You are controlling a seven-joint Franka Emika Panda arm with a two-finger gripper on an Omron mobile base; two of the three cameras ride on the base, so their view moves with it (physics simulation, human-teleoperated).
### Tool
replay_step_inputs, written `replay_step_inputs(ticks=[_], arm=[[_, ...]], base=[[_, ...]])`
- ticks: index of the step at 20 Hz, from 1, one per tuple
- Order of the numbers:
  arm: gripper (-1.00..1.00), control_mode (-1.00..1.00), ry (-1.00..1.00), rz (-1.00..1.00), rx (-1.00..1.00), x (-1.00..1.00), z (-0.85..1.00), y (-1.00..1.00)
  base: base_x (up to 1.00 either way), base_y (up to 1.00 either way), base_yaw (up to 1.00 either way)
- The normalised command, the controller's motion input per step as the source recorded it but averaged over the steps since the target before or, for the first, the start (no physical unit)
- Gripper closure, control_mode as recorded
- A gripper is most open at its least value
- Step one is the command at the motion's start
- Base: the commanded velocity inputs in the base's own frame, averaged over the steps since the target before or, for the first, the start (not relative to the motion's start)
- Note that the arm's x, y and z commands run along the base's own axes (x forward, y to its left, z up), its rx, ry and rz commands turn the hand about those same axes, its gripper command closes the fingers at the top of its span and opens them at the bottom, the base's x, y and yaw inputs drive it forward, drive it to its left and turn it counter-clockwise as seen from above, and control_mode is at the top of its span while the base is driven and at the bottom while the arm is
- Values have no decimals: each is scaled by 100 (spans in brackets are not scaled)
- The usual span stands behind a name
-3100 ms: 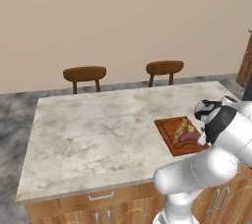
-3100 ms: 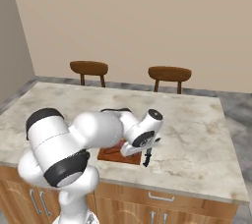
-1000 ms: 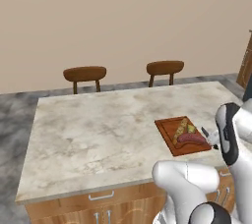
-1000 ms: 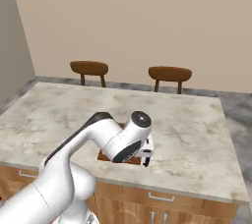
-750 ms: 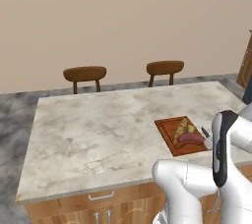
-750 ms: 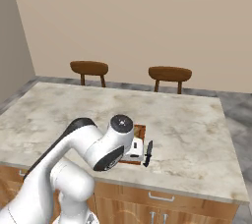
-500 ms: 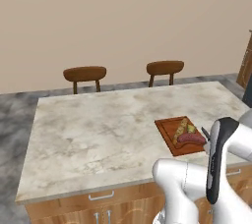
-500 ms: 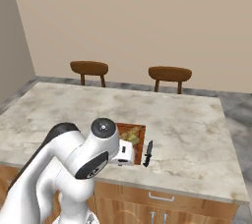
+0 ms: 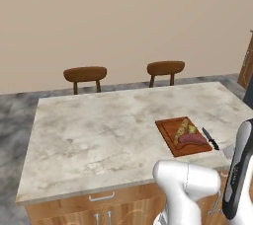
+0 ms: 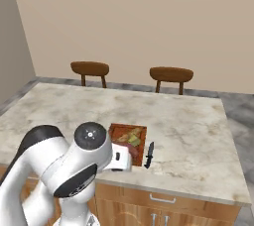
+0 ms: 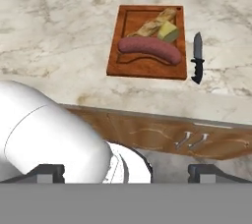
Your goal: Retrieve the sausage and cheese from the fridge and place them on the cutting board on the counter.
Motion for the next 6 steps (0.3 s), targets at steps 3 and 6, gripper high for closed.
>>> replay_step_inputs(ticks=[3, 6], arm=[[-100, -100, -22, -3, -10, -62, 39, 14], [-100, -100, -14, -1, -6, -61, 48, 6]], base=[[0, 0, 0], [0, 0, 0]])
